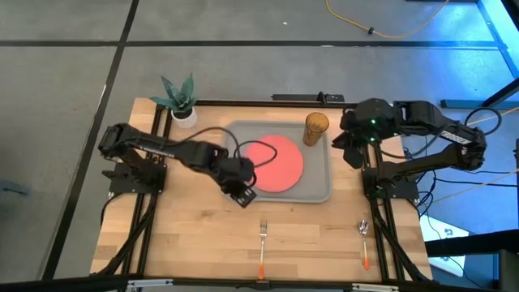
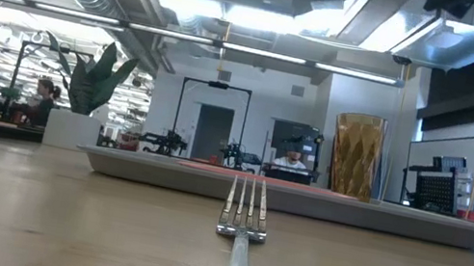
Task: Pick and place plate/cup/fork/spoon on tray
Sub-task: Put the orange fork on the left side of the pink plate on the gray serving tray
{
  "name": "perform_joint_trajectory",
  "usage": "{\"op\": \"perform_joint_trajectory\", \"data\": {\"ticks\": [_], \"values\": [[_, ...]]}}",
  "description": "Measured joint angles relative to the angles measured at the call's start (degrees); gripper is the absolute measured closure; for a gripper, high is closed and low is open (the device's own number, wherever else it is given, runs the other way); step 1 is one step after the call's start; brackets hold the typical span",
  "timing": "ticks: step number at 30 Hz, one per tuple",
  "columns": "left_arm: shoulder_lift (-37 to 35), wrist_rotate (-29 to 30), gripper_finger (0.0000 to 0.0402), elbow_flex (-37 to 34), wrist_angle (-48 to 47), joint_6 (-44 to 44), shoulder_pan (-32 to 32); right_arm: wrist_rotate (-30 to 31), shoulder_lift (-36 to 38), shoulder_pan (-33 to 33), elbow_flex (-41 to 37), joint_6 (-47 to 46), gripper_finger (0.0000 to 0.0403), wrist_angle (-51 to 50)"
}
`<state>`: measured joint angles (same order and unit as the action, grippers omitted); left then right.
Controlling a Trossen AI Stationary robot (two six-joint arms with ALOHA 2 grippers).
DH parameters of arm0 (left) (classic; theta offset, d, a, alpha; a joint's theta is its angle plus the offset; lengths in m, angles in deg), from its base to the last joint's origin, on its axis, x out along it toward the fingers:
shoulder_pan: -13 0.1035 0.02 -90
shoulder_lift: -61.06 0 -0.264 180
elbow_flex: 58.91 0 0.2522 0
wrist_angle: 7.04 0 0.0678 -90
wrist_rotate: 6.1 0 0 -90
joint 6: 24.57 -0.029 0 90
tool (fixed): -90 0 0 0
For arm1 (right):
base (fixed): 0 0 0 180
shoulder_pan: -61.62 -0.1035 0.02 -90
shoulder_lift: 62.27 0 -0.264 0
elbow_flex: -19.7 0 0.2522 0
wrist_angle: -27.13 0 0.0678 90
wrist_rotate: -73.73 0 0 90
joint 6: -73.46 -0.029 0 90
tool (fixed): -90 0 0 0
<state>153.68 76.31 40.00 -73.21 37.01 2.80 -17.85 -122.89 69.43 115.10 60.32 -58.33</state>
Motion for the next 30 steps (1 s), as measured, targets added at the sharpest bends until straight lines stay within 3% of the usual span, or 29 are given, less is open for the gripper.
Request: {"op": "perform_joint_trajectory", "data": {"ticks": [4,8,12,17,21,24,30], "values": [[0.0,2.8,0.0353,0.0,0.4,9.2,-4.8,0.0,0.6,-1.5,0.0,0.0,0.0334,0.0],[0.0,10.3,0.0352,0.0,1.9,18.7,-9.3,0.0,0.9,-3.3,0.0,0.0,0.0334,0.0],[1.0,13.8,0.0355,0.0,6.6,21.8,-12.4,0.0,1.1,-5.1,0.0,1.5,0.0334,0.0],[2.5,14.1,0.0360,0.1,7.6,22.0,-14.2,0.0,1.5,-7.0,0.0,2.0,0.0334,-0.1],[4.6,13.8,0.0387,0.0,9.1,23.4,-14.3,0.0,1.6,-8.1,0.0,2.4,0.0334,-0.1],[6.3,10.1,0.0398,0.0,13.4,22.3,-14.3,0.0,1.7,-8.7,0.0,3.1,0.0334,-0.2],[10.8,3.2,0.0374,0.0,21.3,22.3,-14.4,0.0,1.7,-9.2,0.0,5.9,0.0334,-0.2]]}}
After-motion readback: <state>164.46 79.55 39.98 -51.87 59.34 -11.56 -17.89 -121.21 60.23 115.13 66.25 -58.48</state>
